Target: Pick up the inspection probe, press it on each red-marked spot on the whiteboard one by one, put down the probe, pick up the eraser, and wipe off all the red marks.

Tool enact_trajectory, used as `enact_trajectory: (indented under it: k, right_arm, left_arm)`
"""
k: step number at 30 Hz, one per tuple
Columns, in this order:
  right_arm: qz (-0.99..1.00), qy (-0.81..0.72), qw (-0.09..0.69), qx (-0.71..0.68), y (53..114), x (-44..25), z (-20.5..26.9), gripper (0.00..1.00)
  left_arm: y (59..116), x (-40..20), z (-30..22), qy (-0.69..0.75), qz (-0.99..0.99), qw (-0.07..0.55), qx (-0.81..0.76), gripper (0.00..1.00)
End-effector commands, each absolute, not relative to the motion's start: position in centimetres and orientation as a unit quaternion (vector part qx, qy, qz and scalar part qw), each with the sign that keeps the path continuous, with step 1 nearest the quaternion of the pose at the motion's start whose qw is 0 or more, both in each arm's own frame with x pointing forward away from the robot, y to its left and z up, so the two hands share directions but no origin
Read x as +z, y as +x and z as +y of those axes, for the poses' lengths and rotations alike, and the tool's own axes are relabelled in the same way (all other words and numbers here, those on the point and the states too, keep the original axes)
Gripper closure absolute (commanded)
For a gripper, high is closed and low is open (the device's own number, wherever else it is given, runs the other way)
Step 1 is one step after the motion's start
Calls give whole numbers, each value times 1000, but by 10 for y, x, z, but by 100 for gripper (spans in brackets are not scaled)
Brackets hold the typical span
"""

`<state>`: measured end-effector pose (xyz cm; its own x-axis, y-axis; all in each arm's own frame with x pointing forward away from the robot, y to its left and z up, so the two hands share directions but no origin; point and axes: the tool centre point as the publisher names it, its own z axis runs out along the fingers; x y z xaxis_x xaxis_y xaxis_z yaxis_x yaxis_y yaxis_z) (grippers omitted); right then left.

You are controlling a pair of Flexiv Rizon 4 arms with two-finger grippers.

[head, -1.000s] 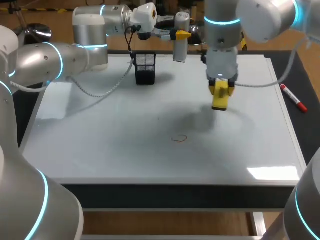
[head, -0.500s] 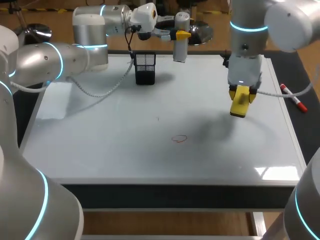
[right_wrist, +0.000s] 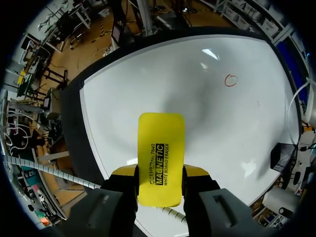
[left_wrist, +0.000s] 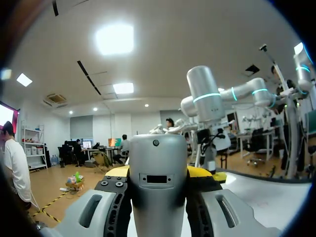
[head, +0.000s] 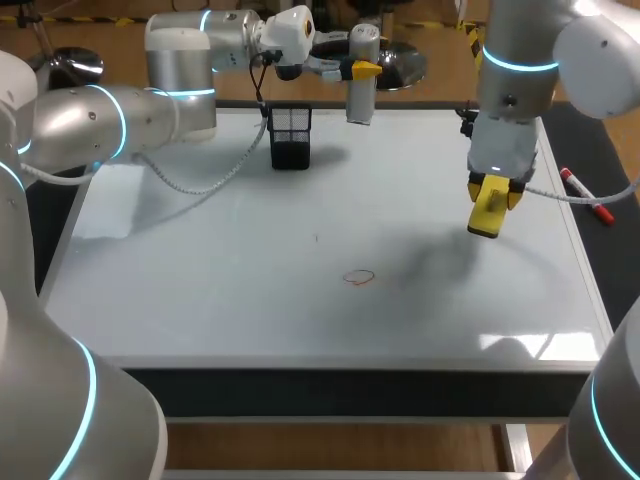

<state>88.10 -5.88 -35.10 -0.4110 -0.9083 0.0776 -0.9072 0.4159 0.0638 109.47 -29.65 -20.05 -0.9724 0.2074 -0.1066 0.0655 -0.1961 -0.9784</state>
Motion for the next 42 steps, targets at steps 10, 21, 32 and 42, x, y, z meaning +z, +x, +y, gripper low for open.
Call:
enact_trajectory:
  k: [10,21,32,42]
  right_arm:
    - [-839,541,49,-4,881,-350,-60,100]
    - [-839,541,49,-4,881,-350,-60,100]
    - [-839,541,49,-4,881,-350,-60,100]
    - [-839,541,49,-4,881,-350,-60,100]
  left_arm:
    - [1096,-199,-296,-109,-633,48,765,100]
    - [1053,-192,-284,-127,-633,28,763,100]
    - [982,-183,-270,-136,-632,6,763,100]
    - [920,-189,-256,-124,-631,27,766,100]
